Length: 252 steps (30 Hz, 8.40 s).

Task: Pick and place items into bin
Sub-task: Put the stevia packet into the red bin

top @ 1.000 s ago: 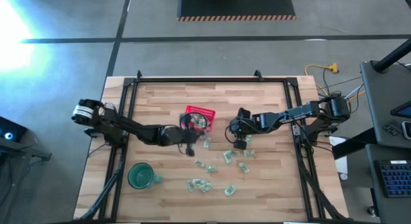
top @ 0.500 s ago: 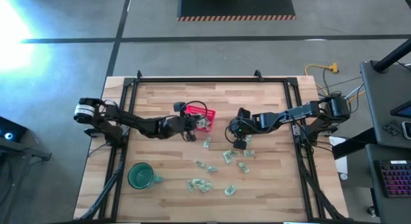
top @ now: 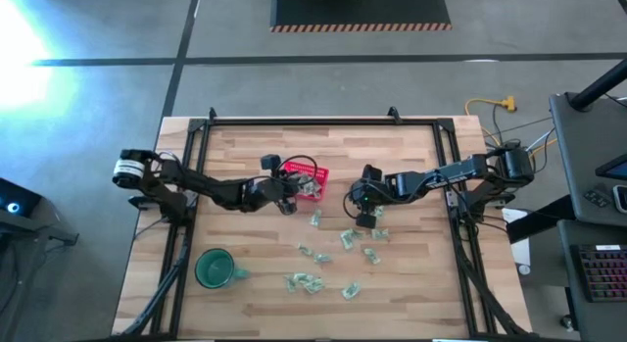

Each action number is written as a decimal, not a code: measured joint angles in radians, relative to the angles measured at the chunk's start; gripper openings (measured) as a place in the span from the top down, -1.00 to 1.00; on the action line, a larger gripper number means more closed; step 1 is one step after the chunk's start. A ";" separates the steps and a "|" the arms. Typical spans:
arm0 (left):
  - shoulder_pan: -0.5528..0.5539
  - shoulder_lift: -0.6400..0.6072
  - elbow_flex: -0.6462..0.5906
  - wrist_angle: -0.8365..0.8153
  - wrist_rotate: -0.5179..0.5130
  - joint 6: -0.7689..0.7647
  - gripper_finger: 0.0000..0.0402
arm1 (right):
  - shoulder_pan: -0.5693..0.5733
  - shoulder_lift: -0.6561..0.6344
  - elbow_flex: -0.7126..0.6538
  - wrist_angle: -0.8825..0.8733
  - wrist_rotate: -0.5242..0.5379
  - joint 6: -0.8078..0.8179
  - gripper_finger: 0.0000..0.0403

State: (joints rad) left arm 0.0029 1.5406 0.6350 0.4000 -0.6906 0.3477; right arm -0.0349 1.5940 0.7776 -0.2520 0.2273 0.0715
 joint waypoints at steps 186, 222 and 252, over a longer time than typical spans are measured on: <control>-0.202 0.174 0.040 -0.067 0.817 -0.106 0.51 | 0.000 0.000 0.085 -0.065 -0.052 -0.082 0.69; -0.172 -0.047 0.018 -0.105 0.028 -0.102 0.96 | -0.001 0.000 0.079 -0.022 -0.045 -0.097 0.71; -0.074 -0.071 -0.003 -0.201 -0.155 -0.026 0.37 | 0.002 0.037 0.076 0.038 -0.361 0.055 0.72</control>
State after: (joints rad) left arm -0.0711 1.4693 0.6315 0.1989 -0.8455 0.3214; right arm -0.0334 1.6305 0.8539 -0.2138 -0.1336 0.1263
